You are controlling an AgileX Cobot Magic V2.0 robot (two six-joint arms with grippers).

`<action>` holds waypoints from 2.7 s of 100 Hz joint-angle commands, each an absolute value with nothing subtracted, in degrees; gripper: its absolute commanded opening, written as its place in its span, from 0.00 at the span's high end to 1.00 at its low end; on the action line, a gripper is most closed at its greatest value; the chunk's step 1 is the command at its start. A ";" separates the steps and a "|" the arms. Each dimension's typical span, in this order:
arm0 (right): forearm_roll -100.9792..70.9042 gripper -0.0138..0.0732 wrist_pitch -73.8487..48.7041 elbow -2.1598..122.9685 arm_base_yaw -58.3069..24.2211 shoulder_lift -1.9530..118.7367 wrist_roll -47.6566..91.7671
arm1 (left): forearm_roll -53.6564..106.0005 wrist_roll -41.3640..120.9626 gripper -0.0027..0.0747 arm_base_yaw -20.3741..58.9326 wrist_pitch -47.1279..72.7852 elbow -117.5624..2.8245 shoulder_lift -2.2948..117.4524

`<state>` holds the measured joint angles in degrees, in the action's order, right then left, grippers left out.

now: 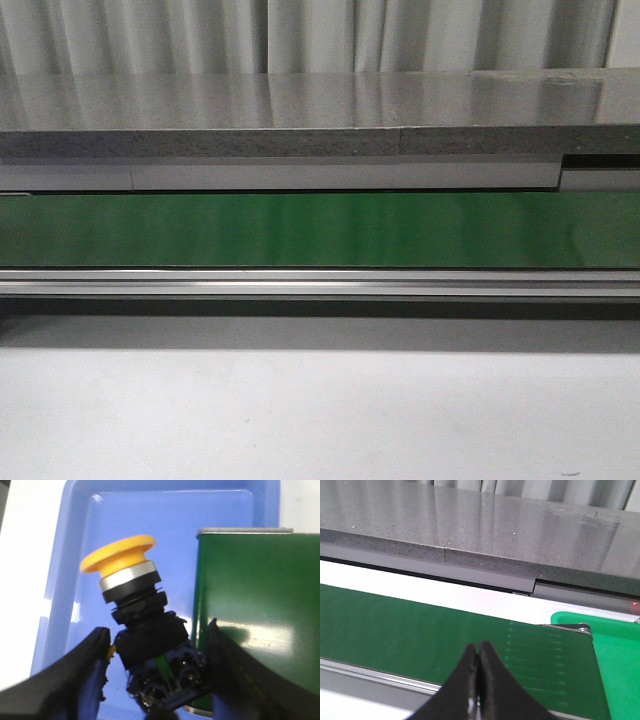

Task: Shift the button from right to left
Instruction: 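Lift the button with the left gripper and move it over the blue tray, then lower the button into the blue tray, open the left gripper, raise it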

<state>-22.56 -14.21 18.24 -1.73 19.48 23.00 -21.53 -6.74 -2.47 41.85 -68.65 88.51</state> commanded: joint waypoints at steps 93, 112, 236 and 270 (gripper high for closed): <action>-23.40 0.92 -9.90 19.83 -1.70 19.82 23.43 | -14.57 5.31 0.69 -11.81 27.00 -70.55 105.61; -23.40 0.92 -9.90 19.83 -1.70 19.82 23.43 | -14.57 5.31 0.61 -11.93 27.00 -70.55 106.20; -23.40 0.92 -9.90 19.83 -1.70 19.82 23.43 | -9.18 5.35 0.33 -0.18 27.02 -67.73 78.53; -23.40 0.92 -9.90 19.83 -1.70 19.82 23.43 | -5.33 5.24 0.35 8.39 25.76 -59.80 65.65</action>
